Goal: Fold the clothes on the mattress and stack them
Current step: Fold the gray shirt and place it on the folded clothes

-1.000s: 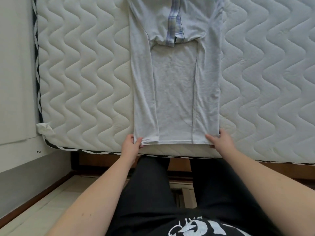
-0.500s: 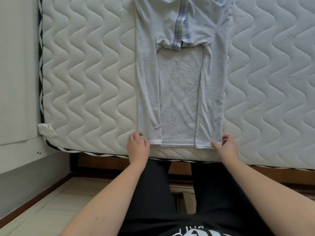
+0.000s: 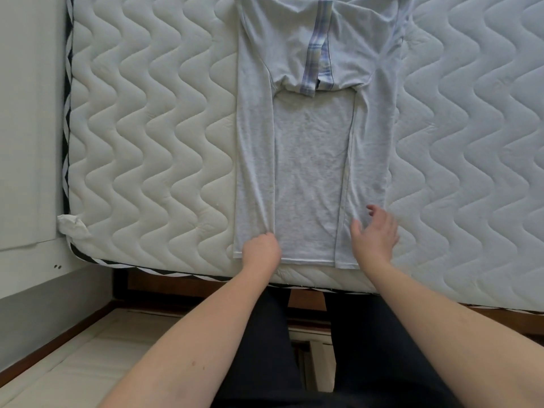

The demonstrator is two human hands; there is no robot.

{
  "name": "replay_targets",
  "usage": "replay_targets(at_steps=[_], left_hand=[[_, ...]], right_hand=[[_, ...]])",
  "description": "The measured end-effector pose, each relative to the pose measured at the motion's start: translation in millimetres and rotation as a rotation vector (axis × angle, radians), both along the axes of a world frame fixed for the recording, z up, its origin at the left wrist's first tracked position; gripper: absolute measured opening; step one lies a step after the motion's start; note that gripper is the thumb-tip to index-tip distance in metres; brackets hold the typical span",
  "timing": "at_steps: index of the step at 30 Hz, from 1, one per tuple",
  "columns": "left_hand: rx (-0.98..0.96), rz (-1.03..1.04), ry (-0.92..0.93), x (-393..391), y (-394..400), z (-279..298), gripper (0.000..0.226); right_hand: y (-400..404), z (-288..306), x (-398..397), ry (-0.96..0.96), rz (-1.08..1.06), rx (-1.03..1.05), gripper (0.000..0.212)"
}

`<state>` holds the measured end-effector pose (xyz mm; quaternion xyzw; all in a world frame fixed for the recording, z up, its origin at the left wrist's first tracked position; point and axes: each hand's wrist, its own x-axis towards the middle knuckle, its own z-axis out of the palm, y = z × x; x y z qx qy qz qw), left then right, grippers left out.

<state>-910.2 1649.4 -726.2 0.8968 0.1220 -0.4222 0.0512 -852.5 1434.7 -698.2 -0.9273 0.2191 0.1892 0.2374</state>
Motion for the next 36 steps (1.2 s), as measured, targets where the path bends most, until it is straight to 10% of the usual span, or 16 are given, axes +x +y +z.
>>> replay_targets(at_steps=[5, 12, 19, 24, 30, 36], left_hand=[[-0.077, -0.151, 0.051, -3, 8, -4, 0.034], [-0.136, -0.028, -0.388, 76, 44, 11, 0.030], [-0.041, -0.013, -0.556, 177, 97, 1, 0.058], [-0.022, -0.114, -0.441, 222, 122, -12, 0.074], [-0.074, -0.253, -0.440, 238, 121, -22, 0.072], [-0.081, -0.265, -0.462, 235, 119, -31, 0.072]], right_hand=[[49, -3, 68, -0.048, 0.131, 0.272, 0.028], [114, -11, 154, 0.071, 0.067, 0.547, 0.032], [162, -25, 222, 0.180, -0.349, 0.870, 0.053], [188, -27, 251, 0.203, -0.634, 1.104, 0.008], [198, -33, 276, 0.082, -0.760, 0.834, 0.017], [174, -41, 280, -0.083, -0.398, 0.482, 0.019]])
